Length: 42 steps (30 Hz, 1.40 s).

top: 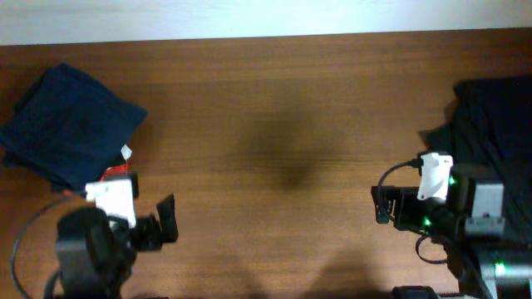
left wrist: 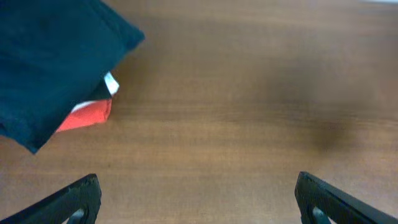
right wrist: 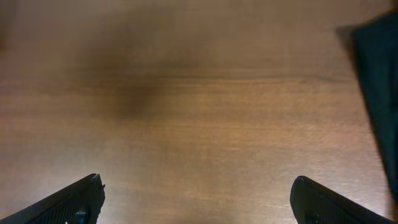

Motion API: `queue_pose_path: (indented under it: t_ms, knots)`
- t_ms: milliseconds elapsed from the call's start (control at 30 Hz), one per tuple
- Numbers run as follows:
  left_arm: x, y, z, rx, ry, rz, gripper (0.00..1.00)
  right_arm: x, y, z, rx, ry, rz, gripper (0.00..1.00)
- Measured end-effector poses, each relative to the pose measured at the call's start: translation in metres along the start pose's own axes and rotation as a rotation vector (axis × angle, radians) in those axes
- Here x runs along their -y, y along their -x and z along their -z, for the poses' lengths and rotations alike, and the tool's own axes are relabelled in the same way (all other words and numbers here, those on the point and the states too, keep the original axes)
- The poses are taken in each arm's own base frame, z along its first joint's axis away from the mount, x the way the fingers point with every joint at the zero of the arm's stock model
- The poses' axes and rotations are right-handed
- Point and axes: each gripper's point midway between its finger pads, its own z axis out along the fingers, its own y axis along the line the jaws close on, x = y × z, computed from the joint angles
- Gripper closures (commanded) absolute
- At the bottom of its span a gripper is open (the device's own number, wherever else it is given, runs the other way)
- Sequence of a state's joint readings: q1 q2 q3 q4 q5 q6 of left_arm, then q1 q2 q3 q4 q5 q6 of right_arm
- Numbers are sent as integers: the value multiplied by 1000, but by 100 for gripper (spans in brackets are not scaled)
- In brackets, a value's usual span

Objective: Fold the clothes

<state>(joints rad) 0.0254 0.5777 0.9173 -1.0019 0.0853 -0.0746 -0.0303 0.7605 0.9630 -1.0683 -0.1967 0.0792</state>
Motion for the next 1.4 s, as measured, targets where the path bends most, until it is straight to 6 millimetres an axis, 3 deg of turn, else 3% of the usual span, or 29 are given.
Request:
queue_pose_path:
  t_ms: [100,533,700,900,1133,1300,1400]
  knots:
    - [1,-1,17,78,-6,-7,1,1,2,6,30,-9,6,1]
    - [1,-8,17,52,-4,-4,1,2,-1,2,8,-16,6,1]
    - [1,-9,16,48,-4,-4,1,-2,14,25,308,-18,113,1]
    - [1,-10,15,44,-3,-4,1,4,-17,-19,600,7,214,1]
    - [1,-10,15,45,-3,-4,1,10,7,-34,883,-11,239,1]
    - [1,-10,15,44,-3,-4,1,22,-10,-59,807,-55,235,1]
    - [1,-10,15,44,-3,-4,1,23,-13,-62,790,-58,235,1]
